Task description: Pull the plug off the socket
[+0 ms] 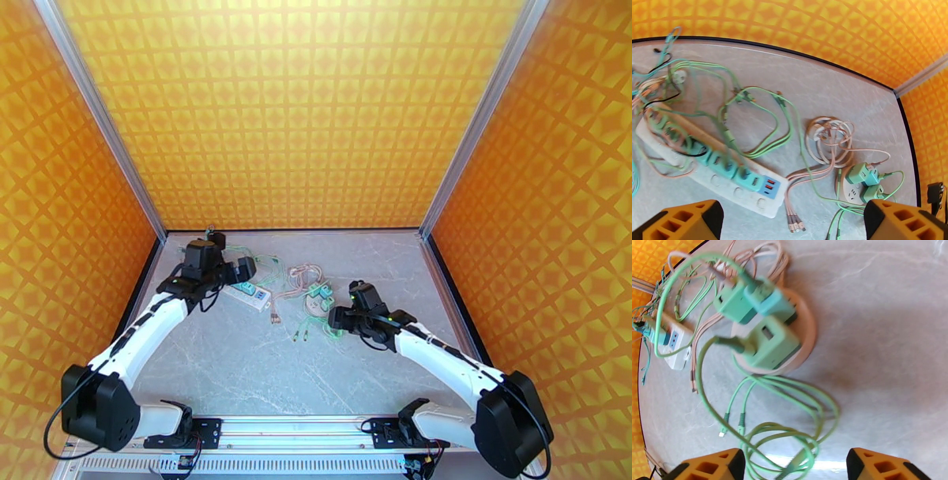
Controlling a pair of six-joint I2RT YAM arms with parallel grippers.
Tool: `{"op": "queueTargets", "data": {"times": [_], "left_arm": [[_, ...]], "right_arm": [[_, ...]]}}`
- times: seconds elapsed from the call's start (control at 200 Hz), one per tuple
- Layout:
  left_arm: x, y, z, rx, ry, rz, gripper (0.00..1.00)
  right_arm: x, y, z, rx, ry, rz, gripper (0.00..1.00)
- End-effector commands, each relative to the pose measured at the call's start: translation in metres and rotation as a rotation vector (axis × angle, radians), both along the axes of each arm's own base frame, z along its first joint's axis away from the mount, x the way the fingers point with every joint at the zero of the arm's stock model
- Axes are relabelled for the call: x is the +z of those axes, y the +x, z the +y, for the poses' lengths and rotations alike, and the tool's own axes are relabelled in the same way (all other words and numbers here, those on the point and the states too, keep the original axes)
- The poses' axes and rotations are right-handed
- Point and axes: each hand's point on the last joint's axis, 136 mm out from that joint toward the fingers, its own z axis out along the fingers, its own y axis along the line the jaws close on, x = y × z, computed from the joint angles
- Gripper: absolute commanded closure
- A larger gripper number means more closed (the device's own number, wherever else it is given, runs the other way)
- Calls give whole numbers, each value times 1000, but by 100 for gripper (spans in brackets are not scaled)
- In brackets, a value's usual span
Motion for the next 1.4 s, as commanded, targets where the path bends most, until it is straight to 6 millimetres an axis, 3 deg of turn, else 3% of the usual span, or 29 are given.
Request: {"op": "queueTargets", "data": {"times": [0.0,0.25,0.36,0.45,0.575,0.725,0.915,1.13,1.31,1.395], "left_arm": [[14,1,-17,-56,3,-27,1],[11,-8,-33,-101,7,-15,1],[10,-13,-36,-112,11,-11,1],[9,-17,-37,-120,13,-11,1],[9,-22,-40,-129,13,-4,1],[7,-30,-49,-155,14,5,1],[8,-35,-60,-182,14,8,2],[8,-47,-68,-214,41,35,8],[2,-69,-80,-225,61,58,12],[-4,-83,-86,-227,63,76,18]], "right_arm": [[21,21,-4,12,3,-56,32],[33,88,-7,-36,99,-87,56],[20,122,-6,-51,151,-52,66],[5,146,7,-6,198,-1,70],[-16,160,31,55,289,70,71],[-36,142,45,84,293,133,71],[-57,92,73,132,299,210,70],[-52,59,108,170,358,226,68],[-37,60,94,158,263,173,66],[-24,58,86,157,228,134,65]]}}
